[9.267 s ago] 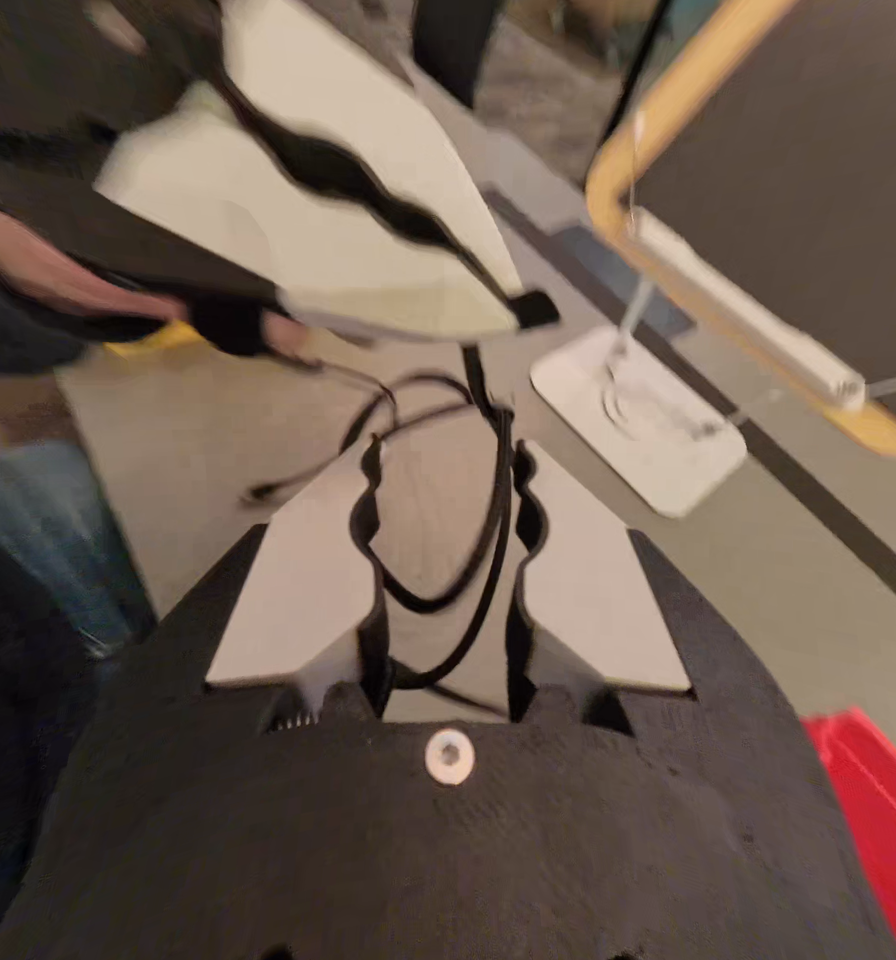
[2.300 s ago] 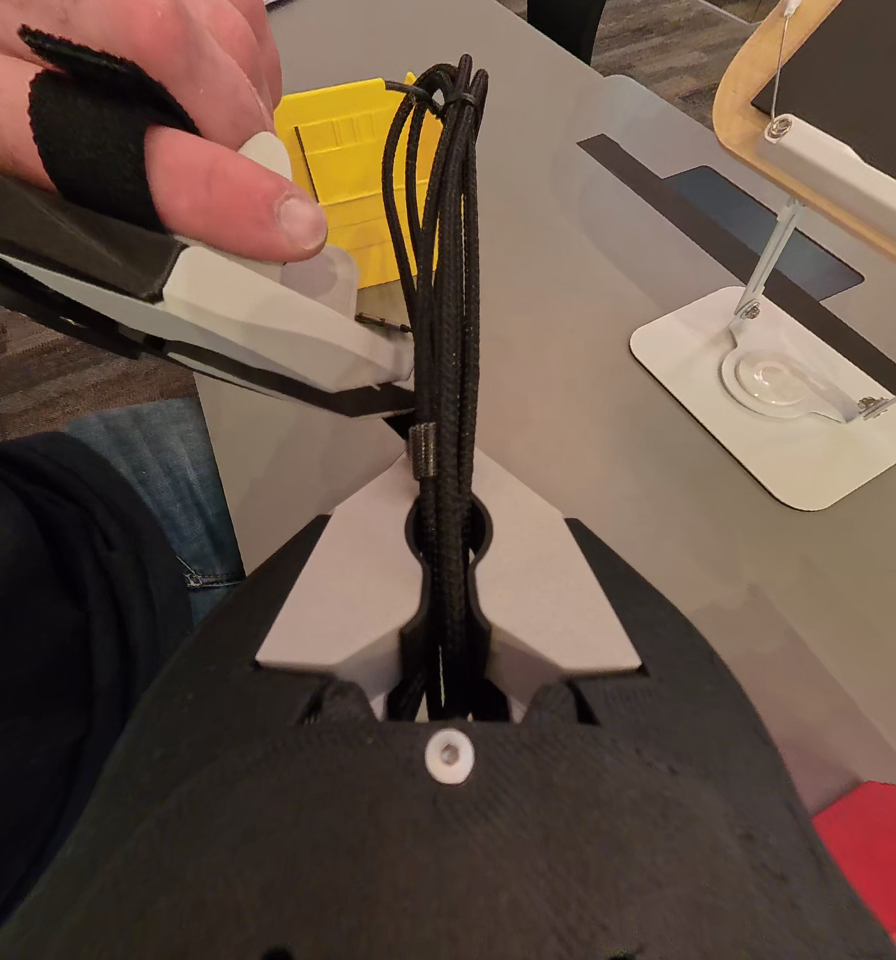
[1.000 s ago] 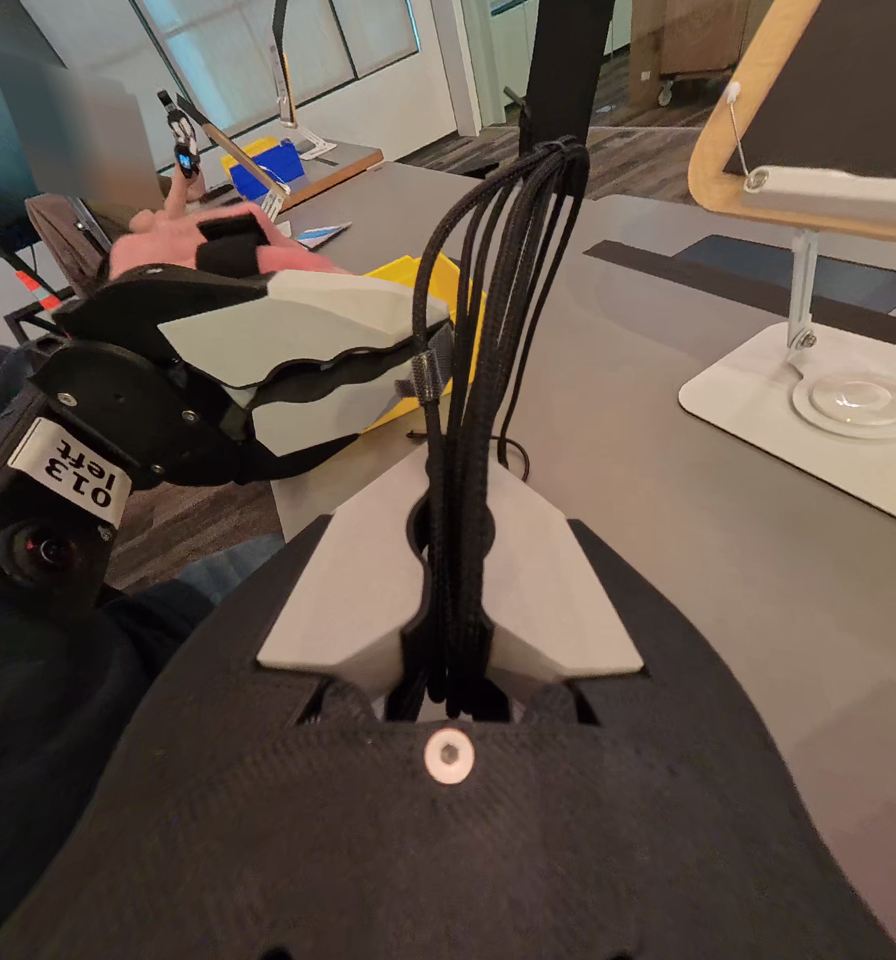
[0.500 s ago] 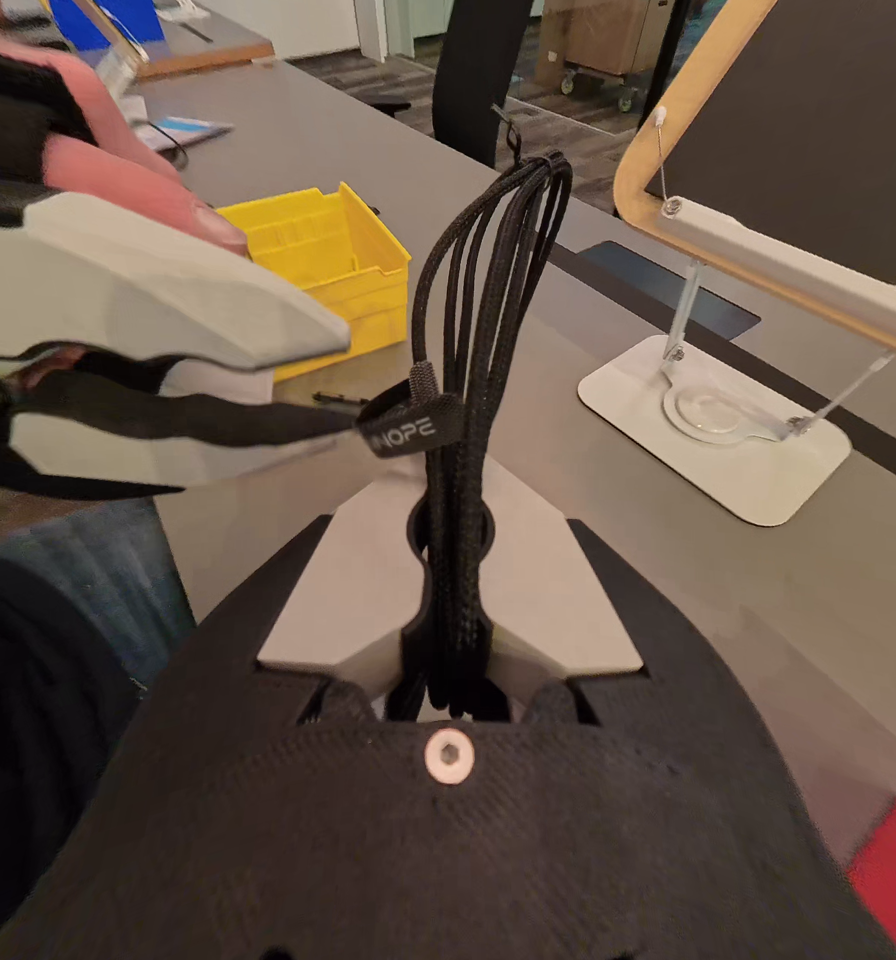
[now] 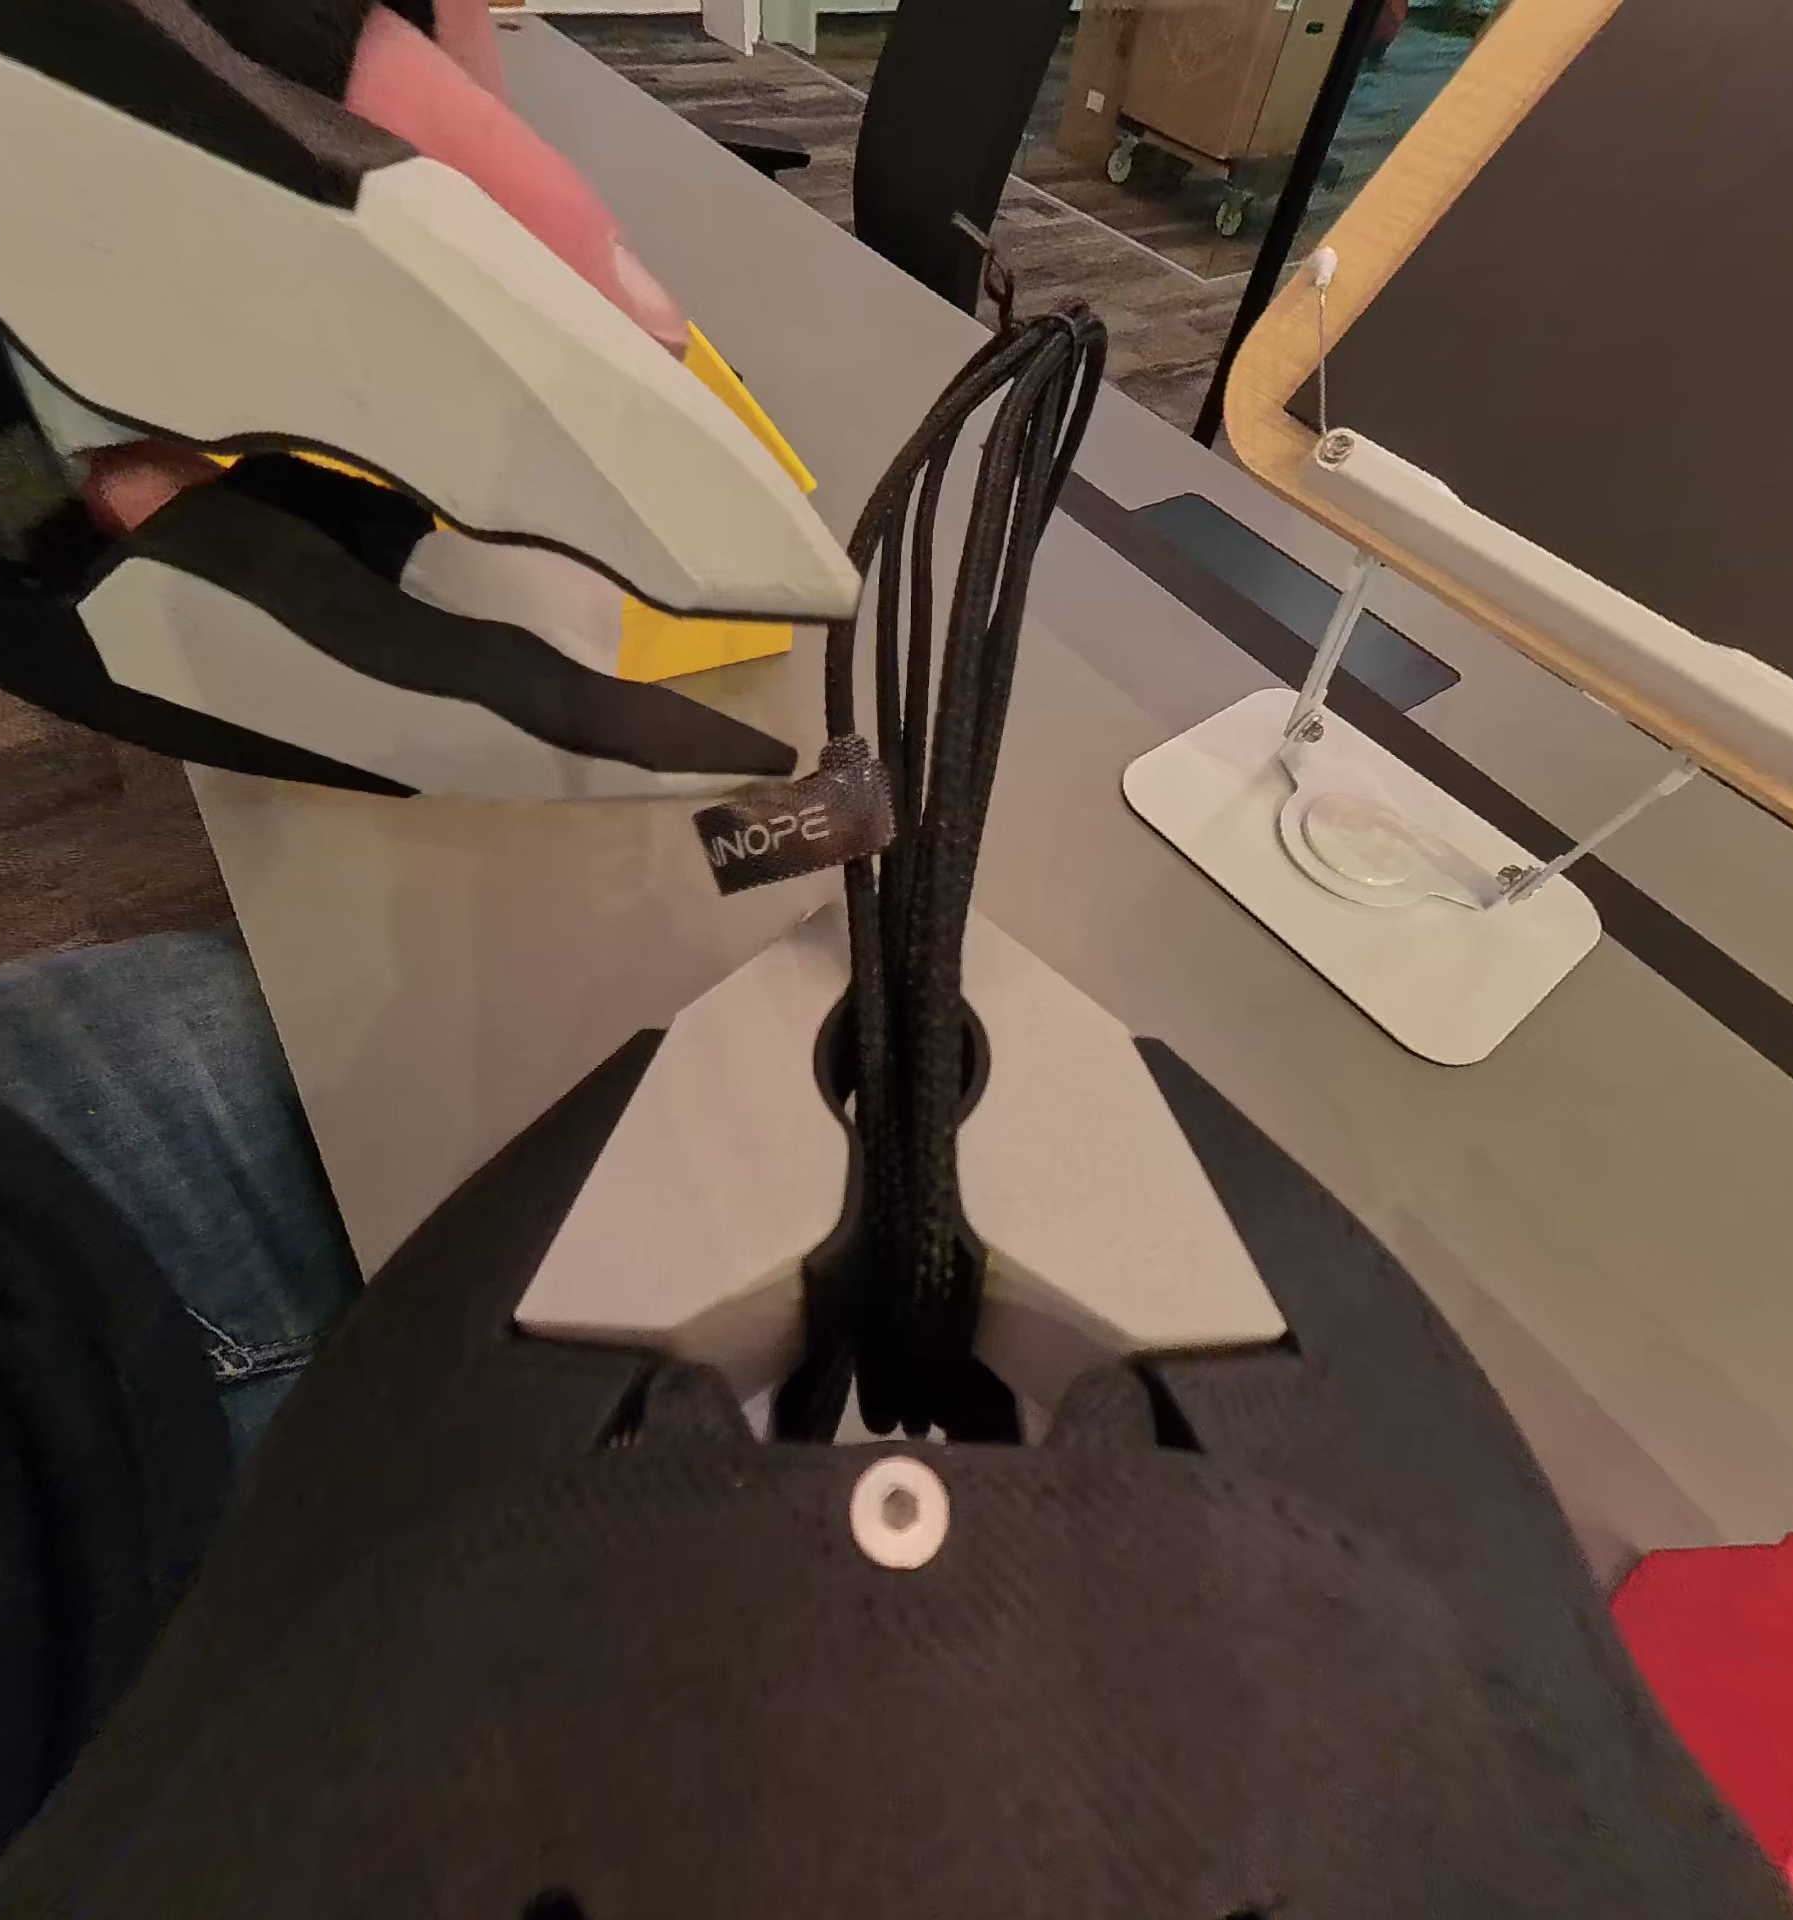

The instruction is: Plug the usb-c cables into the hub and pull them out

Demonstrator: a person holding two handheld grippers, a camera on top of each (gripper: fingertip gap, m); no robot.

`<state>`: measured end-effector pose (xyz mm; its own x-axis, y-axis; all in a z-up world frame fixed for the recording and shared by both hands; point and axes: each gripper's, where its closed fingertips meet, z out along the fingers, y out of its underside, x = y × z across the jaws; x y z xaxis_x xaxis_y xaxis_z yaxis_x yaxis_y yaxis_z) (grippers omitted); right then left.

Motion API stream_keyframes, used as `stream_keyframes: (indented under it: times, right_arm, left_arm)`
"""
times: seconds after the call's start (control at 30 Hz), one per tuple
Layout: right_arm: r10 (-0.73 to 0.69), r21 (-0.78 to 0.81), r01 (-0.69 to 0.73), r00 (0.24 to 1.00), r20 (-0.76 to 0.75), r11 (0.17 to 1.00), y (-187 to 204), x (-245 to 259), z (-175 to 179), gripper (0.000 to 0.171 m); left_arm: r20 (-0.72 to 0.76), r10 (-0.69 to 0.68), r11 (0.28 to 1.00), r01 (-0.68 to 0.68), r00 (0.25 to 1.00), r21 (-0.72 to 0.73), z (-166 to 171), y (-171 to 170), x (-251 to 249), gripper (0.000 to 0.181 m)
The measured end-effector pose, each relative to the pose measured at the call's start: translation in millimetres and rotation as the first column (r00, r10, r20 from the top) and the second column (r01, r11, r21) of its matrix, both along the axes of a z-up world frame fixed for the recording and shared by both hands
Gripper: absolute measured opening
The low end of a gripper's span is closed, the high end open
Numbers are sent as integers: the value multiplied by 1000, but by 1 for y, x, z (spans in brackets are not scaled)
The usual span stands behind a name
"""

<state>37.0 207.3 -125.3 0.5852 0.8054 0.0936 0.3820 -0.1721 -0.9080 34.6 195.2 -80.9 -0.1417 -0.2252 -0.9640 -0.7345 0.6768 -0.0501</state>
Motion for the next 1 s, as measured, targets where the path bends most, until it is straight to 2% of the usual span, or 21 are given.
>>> stream_keyframes:
  times: [0.23, 0.4, 0.53, 0.7, 0.87, 1.0]
  right_arm:
    - [0, 31, -1, 999, 32, 1000, -2, 2, 2, 0]
    - [28, 67, -31, 998, 55, 997, -5, 0, 1, 0]
    - [35, 98, -43, 996, 82, 994, -6, -1, 2, 0]
    - [55, 121, -68, 992, 111, 990, -8, 0, -1, 0]
    - [86, 141, -106, 986, 141, 984, -13, 2, -3, 0]
    - [137, 98, -147, 986, 100, 984, -18, 3, -3, 0]
  left_arm:
    - [-30, -41, 975, 33, 999, -221, -5, -2, 11, 14]
    - [40, -77, 900, 87, 996, -426, -6, -11, 15, 13]
    - [97, -74, 838, 114, 993, -533, -6, -15, 16, 13]
    - [132, -74, 785, 139, 989, -604, -10, -17, 18, 11]
    - [104, -116, 793, 155, 988, -589, -15, -23, 19, 4]
    - [82, -144, 823, 165, 986, -544, -12, -27, 16, 3]
